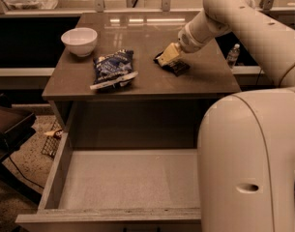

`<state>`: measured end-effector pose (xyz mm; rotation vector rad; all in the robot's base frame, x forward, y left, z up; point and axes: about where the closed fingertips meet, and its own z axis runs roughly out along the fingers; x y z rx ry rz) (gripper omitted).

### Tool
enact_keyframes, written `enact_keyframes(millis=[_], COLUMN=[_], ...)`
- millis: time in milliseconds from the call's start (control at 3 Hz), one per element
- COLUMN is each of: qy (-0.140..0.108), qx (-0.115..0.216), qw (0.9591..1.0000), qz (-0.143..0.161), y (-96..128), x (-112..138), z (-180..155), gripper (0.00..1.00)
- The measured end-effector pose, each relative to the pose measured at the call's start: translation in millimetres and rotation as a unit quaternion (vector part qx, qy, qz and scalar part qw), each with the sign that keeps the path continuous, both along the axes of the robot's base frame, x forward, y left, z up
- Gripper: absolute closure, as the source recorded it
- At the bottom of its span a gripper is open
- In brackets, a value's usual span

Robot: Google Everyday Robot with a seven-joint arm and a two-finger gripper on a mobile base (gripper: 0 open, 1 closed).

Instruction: Pick rxbar chocolate from top drawer and place on counter

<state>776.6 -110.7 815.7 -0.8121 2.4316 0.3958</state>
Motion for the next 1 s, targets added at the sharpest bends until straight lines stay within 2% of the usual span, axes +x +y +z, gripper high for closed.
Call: enact_keyframes(millis=[667, 1000], qy=[0.0, 0.0], qx=[0.0, 0.0], qw=[1.0, 1.0], qz=[0.0, 0.0], y=[0.2, 0.6], x=[0.0, -0.8], z=[1.3, 1.4], gripper=[0.16, 0.0])
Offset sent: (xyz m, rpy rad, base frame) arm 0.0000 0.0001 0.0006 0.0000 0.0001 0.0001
